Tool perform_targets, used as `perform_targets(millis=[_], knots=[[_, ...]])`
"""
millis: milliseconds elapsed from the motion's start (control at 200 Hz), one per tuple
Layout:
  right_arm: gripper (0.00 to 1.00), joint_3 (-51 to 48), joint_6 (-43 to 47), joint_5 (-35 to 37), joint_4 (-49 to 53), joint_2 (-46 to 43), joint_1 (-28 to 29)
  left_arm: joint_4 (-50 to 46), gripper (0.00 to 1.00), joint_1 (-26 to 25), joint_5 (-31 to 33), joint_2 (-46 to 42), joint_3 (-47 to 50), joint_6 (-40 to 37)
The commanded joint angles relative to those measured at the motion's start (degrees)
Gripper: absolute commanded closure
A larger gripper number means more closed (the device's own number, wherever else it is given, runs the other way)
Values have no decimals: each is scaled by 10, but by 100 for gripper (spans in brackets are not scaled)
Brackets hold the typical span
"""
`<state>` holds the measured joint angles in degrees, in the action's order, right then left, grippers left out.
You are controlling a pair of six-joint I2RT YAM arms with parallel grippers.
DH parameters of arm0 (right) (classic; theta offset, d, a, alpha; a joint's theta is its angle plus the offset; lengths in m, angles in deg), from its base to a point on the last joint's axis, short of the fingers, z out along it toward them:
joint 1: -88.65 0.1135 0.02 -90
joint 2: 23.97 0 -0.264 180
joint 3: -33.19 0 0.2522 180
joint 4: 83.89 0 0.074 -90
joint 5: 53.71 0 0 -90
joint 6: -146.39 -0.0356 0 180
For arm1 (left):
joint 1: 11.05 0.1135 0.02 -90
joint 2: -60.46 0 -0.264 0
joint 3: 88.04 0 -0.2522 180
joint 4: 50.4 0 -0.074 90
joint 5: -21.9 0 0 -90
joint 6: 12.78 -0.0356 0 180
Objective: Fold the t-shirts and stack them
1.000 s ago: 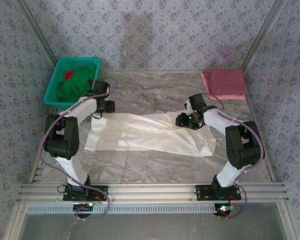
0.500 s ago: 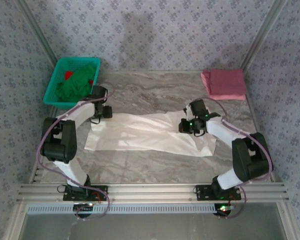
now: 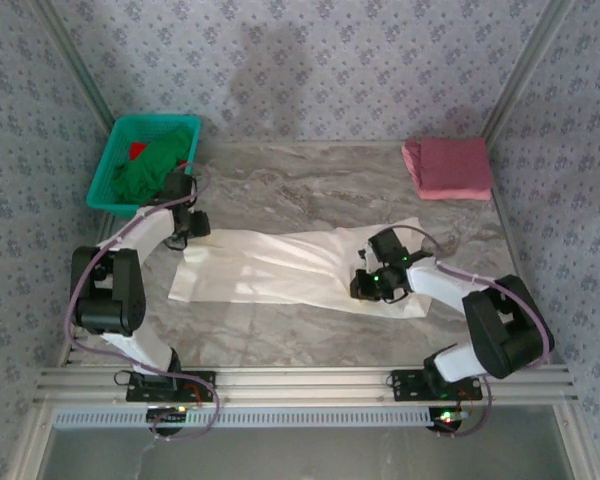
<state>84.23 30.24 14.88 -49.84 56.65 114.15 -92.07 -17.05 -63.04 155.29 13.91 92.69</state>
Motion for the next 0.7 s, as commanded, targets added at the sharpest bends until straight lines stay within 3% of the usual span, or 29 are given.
perform_targets(millis=[0,115,240,370,515,700], knots=[[73,52,-5,9,50,-44,-1,-26,51,-4,-26,6,-69,-14],[67,92,-21,11,68,-58,-10,-26,54,-9,-42,31,-92,-12],[66,106,-60,65,82,-38,-28,-22,59,-2,-43,68,-80,-1],[78,105,-90,143,99,17,-41,-6,59,1,-44,80,-41,10],[82,98,-94,182,70,70,-52,6,62,11,-48,77,10,31],[86,137,-92,184,46,154,-52,9,73,28,-76,50,96,89]])
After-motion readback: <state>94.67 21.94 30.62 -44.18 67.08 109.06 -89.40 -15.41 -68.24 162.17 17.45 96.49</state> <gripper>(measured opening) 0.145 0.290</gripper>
